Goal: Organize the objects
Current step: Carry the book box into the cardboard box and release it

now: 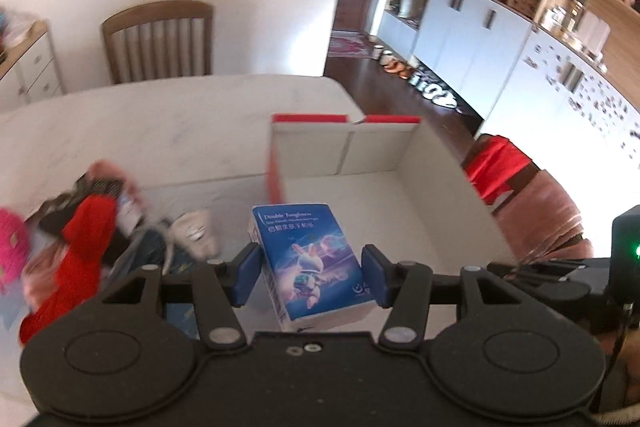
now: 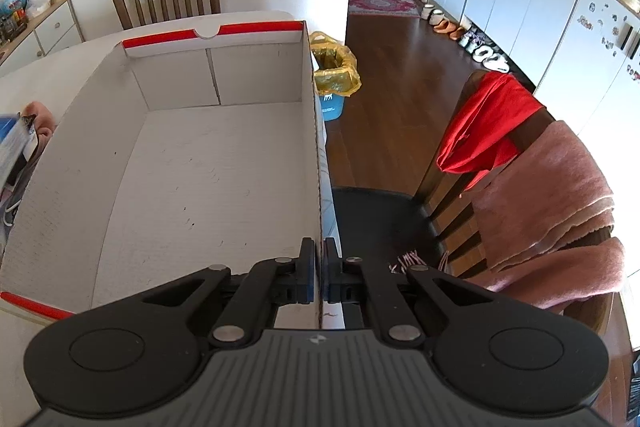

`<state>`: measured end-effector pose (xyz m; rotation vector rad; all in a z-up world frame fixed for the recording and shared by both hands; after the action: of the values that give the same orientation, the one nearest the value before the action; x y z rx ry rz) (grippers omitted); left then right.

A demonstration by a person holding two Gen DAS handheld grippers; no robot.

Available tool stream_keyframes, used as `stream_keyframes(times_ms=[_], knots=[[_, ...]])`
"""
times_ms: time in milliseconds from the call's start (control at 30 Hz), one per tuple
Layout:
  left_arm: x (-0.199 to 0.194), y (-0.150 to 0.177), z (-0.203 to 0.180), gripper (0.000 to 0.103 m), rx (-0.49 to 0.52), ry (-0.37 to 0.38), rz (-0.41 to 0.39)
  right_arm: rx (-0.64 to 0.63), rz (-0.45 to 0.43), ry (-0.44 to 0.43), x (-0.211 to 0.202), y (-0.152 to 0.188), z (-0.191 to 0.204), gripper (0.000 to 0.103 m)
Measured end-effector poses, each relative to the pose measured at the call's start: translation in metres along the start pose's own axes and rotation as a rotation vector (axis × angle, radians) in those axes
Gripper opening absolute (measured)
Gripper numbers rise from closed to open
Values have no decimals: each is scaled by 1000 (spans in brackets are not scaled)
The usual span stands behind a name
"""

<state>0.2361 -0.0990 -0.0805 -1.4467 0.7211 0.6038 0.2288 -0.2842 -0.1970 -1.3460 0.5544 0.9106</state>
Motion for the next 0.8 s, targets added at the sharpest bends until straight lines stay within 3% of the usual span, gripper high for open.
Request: stream_keyframes(times_ms=[367, 800], knots=[[60, -16, -70, 54, 149, 53, 61, -5, 11, -14, 2, -1, 0, 3], [139, 12, -96, 53, 214, 50, 228, -14, 19, -33, 3, -1, 1, 3]])
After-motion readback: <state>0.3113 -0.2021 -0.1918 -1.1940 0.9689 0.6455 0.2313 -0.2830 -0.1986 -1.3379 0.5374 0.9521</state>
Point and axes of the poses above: each gripper's, at about its wrist camera, not at the fingertips, and x roughly the way its jaws point, z to its left, y to its underside, the point moved 10 cm from there along x, roughly the way its jaws point, and after that the axes turned 9 degrees about -y, right-handed, at the moved point
